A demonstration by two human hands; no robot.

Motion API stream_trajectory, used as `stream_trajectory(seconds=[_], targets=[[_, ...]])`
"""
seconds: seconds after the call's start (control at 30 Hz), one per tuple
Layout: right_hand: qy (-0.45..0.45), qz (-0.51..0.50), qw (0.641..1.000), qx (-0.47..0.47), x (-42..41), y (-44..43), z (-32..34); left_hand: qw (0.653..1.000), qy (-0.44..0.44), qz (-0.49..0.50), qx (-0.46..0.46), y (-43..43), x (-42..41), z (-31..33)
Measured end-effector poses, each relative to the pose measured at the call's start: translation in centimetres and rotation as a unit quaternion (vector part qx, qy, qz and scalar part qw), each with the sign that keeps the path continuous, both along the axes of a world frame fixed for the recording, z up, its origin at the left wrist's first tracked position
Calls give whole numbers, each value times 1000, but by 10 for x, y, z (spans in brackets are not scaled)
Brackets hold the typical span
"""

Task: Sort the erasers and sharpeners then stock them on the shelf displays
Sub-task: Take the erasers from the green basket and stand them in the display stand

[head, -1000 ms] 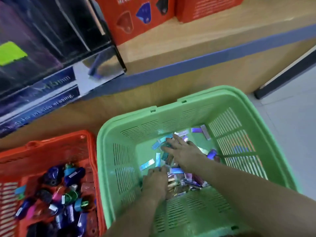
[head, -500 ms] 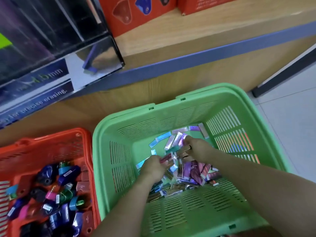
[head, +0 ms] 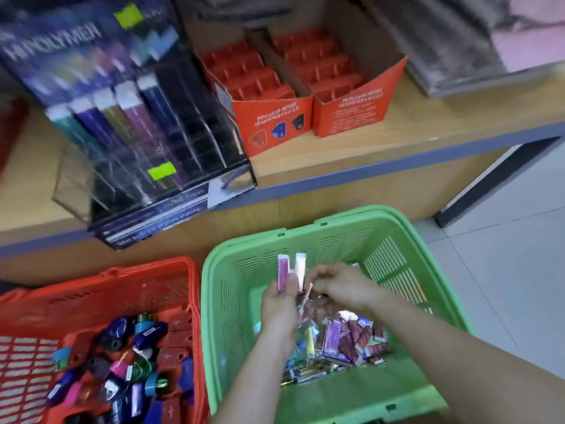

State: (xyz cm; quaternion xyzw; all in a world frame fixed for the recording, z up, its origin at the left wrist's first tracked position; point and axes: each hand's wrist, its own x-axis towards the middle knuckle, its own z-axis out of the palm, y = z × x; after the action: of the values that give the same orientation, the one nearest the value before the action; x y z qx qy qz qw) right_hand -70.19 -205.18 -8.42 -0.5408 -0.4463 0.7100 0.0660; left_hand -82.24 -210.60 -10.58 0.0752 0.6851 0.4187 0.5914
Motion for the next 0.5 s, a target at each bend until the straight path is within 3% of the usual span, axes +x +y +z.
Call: stream_trajectory(seconds=[0.13, 0.27, 0.37, 0.5], targets=[[45, -29, 998, 19, -14, -17, 41, 997, 44, 29, 55, -6, 4, 39], [120, -152, 981, 12, -27, -35, 71, 990, 61, 58, 110, -12, -3, 78], [166, -242, 956, -15, -32, -45, 87, 984, 70, 60, 151, -18, -7, 106], [237, -383, 890, -76, -36, -49, 111, 964, 178, -5, 197, -32, -14, 137]])
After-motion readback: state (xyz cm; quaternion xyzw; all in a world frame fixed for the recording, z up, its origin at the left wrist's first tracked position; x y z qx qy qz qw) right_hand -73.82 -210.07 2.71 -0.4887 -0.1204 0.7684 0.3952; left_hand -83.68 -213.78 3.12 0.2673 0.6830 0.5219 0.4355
